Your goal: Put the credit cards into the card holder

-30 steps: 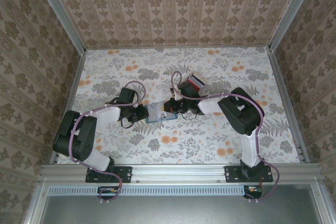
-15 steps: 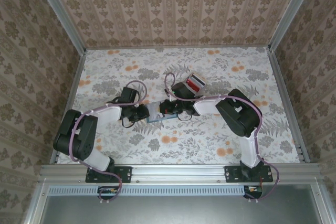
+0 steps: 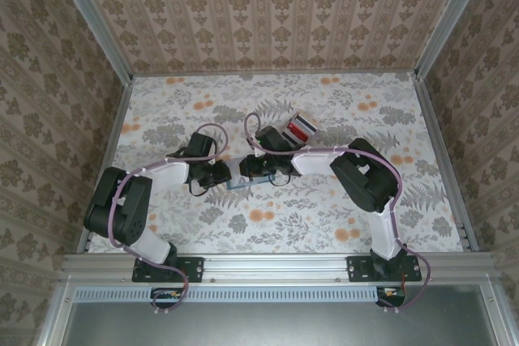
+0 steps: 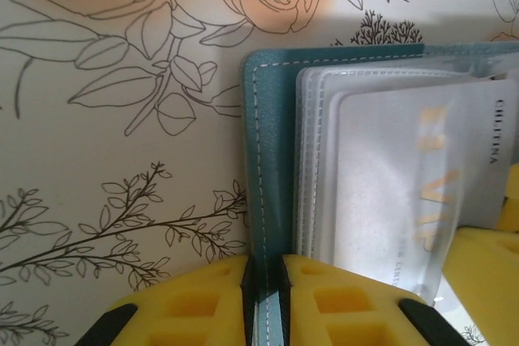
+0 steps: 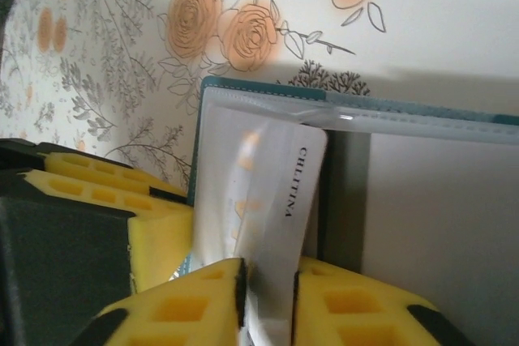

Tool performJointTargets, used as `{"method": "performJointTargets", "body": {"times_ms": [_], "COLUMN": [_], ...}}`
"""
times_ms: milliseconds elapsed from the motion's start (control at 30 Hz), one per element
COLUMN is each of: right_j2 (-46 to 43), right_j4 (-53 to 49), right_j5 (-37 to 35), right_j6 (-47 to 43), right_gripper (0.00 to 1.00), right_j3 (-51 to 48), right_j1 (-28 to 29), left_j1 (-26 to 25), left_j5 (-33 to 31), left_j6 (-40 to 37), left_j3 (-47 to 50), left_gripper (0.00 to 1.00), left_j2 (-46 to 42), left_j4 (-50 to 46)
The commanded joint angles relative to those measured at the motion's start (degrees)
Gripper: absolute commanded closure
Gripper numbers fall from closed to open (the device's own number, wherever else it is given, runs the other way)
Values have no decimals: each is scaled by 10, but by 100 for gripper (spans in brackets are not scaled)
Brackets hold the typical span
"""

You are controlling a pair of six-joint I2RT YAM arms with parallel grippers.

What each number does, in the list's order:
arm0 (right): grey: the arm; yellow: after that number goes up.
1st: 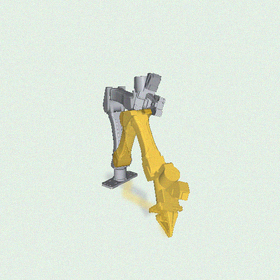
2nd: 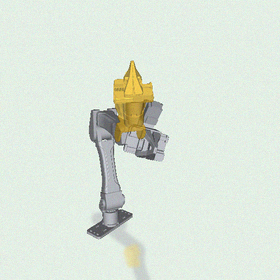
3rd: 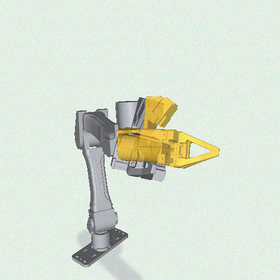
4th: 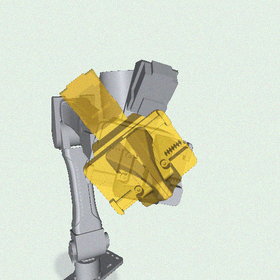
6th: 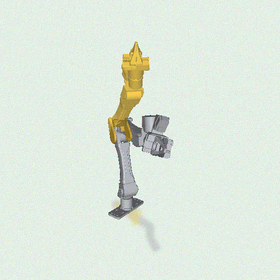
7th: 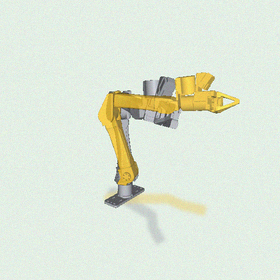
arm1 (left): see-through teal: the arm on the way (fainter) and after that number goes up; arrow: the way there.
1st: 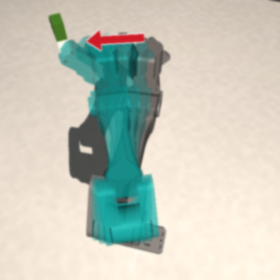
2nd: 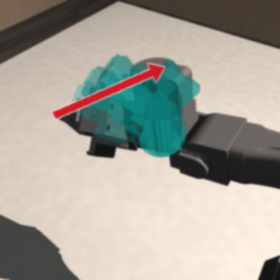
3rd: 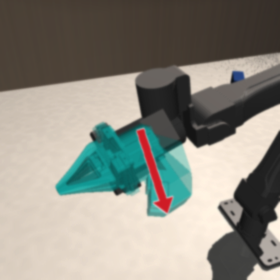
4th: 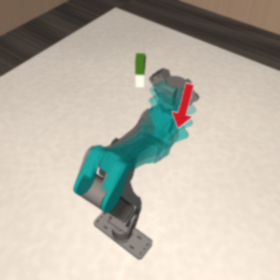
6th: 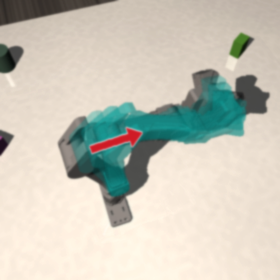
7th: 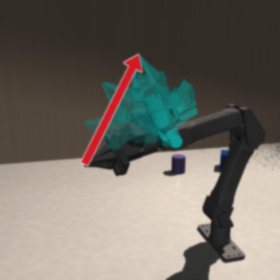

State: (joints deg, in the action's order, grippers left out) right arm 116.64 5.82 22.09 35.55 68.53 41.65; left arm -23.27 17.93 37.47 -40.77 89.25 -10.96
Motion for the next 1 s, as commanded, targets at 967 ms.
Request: {"method": "performJointTargets", "body": {"times_ms": [967], "right_j2": [-169], "right_j4": [-248], "right_j5": [-168], "right_j6": [-166], "right_gripper": [59], "right_j3": [-82], "right_j1": [-52], "left_j1": [-21], "left_j5": [-16], "left_j6": [-31], "left_j3": [-63], "left_gripper": [79], "left_j2": [-59], "left_j4": [-76]}}
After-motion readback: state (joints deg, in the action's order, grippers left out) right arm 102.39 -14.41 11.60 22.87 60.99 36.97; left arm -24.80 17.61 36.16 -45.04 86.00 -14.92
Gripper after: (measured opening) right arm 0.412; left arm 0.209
